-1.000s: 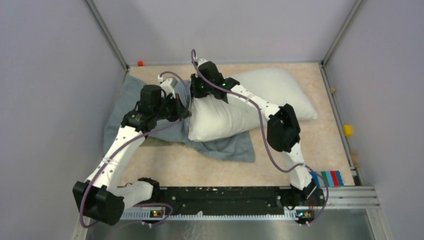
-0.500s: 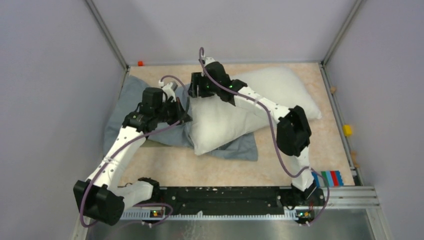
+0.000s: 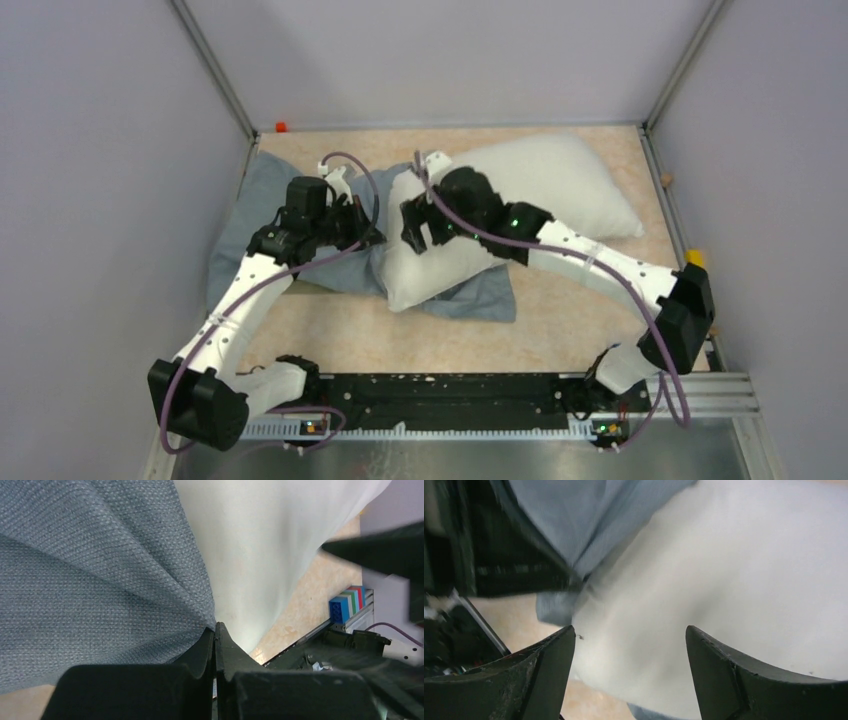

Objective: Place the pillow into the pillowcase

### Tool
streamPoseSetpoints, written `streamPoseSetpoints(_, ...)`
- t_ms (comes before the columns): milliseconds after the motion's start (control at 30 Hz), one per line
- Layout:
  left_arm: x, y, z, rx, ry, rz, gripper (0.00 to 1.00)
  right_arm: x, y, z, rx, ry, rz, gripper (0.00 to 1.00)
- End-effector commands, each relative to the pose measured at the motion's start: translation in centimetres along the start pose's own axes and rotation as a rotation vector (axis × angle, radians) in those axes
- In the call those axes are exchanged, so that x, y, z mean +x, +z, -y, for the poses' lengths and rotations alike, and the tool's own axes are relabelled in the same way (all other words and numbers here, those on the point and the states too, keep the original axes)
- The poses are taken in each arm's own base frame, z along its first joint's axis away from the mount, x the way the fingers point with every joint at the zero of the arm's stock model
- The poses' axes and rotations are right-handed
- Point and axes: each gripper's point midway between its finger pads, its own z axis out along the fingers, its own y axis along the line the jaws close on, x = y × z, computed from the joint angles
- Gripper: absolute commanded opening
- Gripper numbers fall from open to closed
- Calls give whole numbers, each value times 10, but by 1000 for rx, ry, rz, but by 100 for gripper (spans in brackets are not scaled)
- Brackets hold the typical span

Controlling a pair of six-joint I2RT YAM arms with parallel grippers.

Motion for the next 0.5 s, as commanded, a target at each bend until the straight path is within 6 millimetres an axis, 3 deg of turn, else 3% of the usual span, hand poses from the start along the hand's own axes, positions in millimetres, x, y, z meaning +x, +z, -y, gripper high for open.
streamPoseSetpoints(0, -6, 3, 5, 35, 23, 24, 0, 77, 7, -6, 82, -198, -109, 80)
streamPoseSetpoints(100, -5, 5, 6, 43, 19, 15, 0, 111, 26, -14, 138, -258, -117, 84)
streamPoseSetpoints(200, -5, 6, 8, 50, 18, 11, 0, 134, 55, -4, 241, -277, -153, 81)
streamPoseSetpoints(233, -5, 5, 8, 52, 19, 11, 0, 138, 64, 2, 281, -284, -166, 67)
streamPoseSetpoints(267, -6, 4, 9, 51, 21, 11, 0, 135, 69, 7, 314, -283, -170, 40)
streamPoseSetpoints(300, -6, 2, 10, 49, 22, 10, 0, 126, 70, 14, 347, -265, -163, 8)
streamPoseSetpoints(333, -5, 0, 10, 49, 27, 9, 0, 111, 69, 13, 350, -236, -136, 0)
streamPoseSetpoints(467, 0, -8, 13, 54, 57, -25, 0, 26, 52, 22, 271, -53, 19, 0)
